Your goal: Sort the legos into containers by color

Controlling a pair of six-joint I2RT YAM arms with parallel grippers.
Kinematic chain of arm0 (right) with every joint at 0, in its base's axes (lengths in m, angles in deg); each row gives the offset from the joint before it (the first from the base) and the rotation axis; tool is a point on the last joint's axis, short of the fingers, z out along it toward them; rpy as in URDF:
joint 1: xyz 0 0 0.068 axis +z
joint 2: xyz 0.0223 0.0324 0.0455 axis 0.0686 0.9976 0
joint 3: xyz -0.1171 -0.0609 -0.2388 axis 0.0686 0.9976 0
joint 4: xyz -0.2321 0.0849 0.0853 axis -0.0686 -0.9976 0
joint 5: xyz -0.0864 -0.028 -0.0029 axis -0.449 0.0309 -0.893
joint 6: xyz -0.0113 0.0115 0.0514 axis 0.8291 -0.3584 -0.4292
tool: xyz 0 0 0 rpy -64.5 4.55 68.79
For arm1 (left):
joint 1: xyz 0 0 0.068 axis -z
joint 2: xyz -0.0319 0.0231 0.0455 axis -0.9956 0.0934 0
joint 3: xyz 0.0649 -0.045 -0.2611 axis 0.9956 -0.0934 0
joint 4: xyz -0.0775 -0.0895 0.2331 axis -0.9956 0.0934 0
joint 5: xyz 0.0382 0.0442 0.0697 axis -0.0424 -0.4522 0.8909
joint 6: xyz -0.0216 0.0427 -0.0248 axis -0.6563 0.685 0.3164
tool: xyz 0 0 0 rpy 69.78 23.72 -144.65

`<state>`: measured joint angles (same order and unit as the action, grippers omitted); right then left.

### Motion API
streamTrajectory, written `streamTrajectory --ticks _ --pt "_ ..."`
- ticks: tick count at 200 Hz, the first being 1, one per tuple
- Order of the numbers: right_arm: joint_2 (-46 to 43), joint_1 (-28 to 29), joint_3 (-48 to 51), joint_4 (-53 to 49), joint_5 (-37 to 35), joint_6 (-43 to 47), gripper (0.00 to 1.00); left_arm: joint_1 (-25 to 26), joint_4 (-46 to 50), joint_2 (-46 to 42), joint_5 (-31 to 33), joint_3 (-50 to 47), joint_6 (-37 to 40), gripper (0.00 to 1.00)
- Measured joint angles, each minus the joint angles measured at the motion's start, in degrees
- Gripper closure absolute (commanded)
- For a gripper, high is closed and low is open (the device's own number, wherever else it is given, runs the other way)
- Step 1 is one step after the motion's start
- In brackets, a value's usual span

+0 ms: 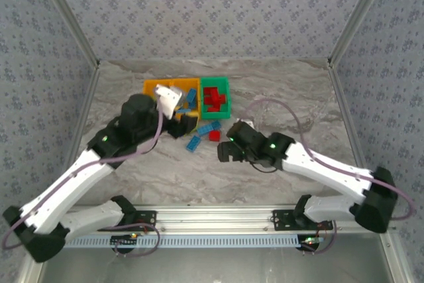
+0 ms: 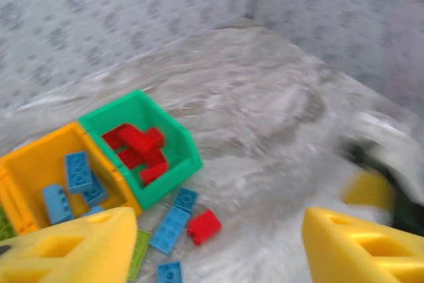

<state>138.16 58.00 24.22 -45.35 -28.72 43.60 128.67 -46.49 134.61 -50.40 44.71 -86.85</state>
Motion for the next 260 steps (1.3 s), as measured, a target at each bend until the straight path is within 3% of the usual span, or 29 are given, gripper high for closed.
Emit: streamTrajectory --ticks 24,48,83,133,151,170,196,225,245,260 --pt "9.86 -3.19 -2.21 5.99 3.28 0.66 0.0 2.27 6.6 -7.48 -6.71 -4.17 10.36 0.12" --pt "19.56 -5.64 -5.92 9.84 5.53 1.01 0.0 2.54 10.25 -12.96 -8.61 -10.25 18.75 0.01" --pt "31.23 -8.31 -12.26 13.9 8.85 1.88 0.14 2.49 10.47 -15.78 -8.04 -19.82 25.51 0.01" --pt "38.97 -9.31 -17.84 15.06 7.28 3.15 0.43 2.47 10.62 -12.48 -7.87 -20.79 28.39 0.01" --pt "39.58 -9.31 -17.88 14.8 5.92 2.97 0.55 2.47 10.62 -12.39 -7.87 -20.81 28.63 0.01" --pt "39.47 -9.07 -17.84 14.84 5.16 2.99 0.61 2.32 10.6 -12.39 -7.87 -20.85 28.85 0.01" --pt "35.6 -7.52 -14.05 14.69 3.02 2.73 0.62 2.08 10.56 -12.44 -7.87 -20.98 28.85 0.01" --pt "23.3 -4.79 -9.03 13.0 -0.33 2.4 0.62 2.05 9.62 -12.59 -7.87 -21.29 28.85 0.01" --pt "16.06 -4.85 -9.4 14.32 -2.54 4.24 0.61 1.73 8.55 -13.4 -7.61 -21.68 28.85 0.01" --pt "15.76 -6.75 -13.05 14.69 -3.39 6.34 0.62 1.57 7.61 -14.58 -6.78 -22.1 28.87 0.01"
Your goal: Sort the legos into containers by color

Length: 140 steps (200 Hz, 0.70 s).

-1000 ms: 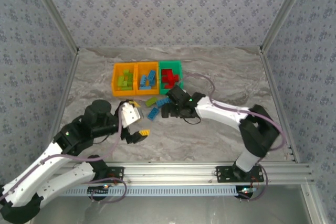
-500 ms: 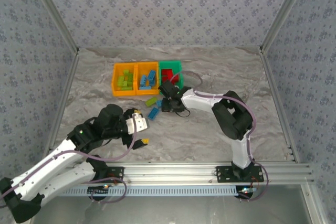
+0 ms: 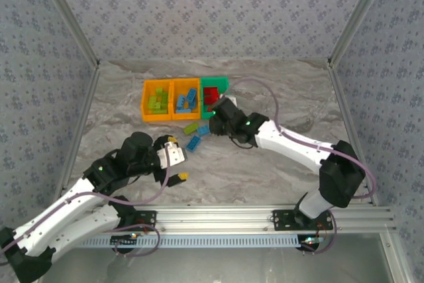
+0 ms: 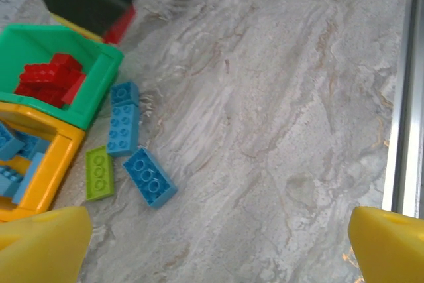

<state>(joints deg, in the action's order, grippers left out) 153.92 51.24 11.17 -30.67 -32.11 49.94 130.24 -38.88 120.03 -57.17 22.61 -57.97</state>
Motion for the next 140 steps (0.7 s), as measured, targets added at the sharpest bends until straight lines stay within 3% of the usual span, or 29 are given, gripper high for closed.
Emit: streamTrajectory --ticks 53,89,140 --pt "20.48 -9.86 -23.04 0.59 2.05 5.64 0.58 -0.24 -2.58 -3.93 3.72 -2.99 0.44 0.01" --pt "33.7 -12.59 -37.38 -3.91 5.7 7.52 0.38 -0.79 -4.74 -4.35 6.54 -3.98 0.44 0.01" --pt "34.93 -12.44 -42.51 -8.44 9.73 8.09 0.35 -1.79 -7.52 -5.07 8.41 -4.98 0.39 0.01"
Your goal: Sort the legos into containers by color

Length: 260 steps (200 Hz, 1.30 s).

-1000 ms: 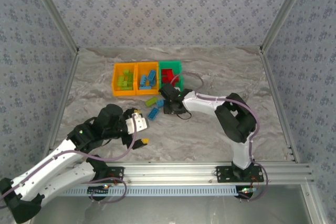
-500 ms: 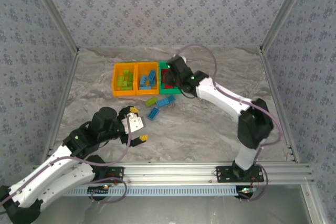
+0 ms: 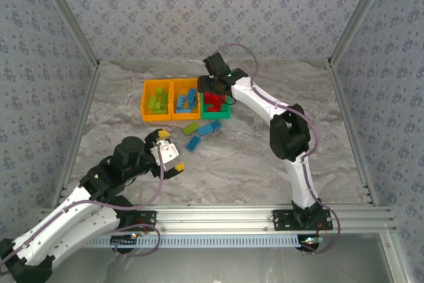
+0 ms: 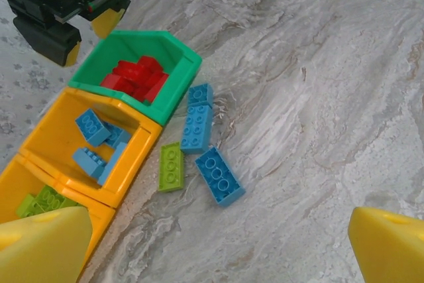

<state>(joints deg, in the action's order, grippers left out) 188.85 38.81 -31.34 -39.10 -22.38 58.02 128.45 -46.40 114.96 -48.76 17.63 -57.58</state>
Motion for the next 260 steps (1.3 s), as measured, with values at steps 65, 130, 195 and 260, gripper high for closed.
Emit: streamTrajectory --ticks 65,130,195,260 --pt "-35.95 5.09 24.63 -0.79 -0.66 1.16 0.15 -1.18 -1.33 4.79 0.94 0.24 -6.21 0.01" --pt "-68.61 16.81 49.57 -8.79 1.57 -2.1 0.0 -1.81 5.7 28.48 3.45 18.86 -31.91 0.08" --pt "-73.99 21.2 57.11 -17.03 0.0 -8.83 0.0 -1.44 3.56 52.74 6.03 20.59 -41.64 0.22" --pt "-73.07 21.27 57.09 -17.51 -0.92 -10.27 0.0 -2.25 -2.03 65.26 6.82 21.49 -41.7 0.5"
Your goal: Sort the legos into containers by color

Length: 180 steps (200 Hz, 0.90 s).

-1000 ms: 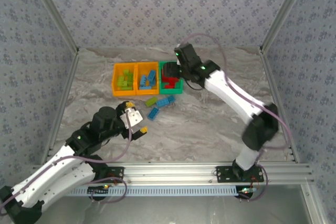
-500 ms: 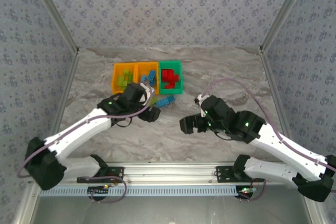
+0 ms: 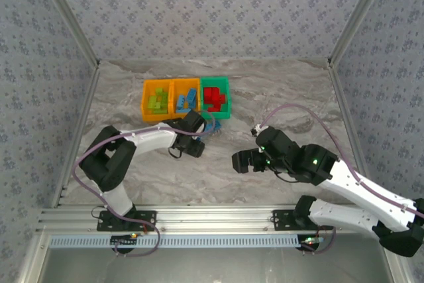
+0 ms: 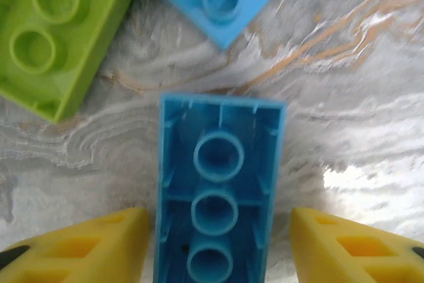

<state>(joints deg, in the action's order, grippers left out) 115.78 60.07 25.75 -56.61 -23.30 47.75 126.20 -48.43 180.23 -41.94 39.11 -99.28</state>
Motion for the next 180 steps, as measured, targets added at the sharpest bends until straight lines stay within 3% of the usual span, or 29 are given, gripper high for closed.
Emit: streamTrajectory --ticks 33,85,120,180 --pt "0.2 0.28 0.0 0.15 0.07 -0.81 0.0 0.02 -2.73 0.13 -0.09 -0.39 -0.26 0.7" --pt "0.83 1.03 -0.04 1.36 0.94 -1.01 0.0 0.02 -2.25 -7.26 -0.04 -0.92 -0.17 0.72" --pt "0.68 1.29 -0.22 2.93 1.07 -1.03 0.0 -1.75 -1.84 -14.84 3.74 2.56 0.26 0.72" --pt "0.61 1.4 -0.57 3.17 0.68 -2.47 0.0 -13.92 -2.82 1.64 5.44 21.14 -0.24 0.68"
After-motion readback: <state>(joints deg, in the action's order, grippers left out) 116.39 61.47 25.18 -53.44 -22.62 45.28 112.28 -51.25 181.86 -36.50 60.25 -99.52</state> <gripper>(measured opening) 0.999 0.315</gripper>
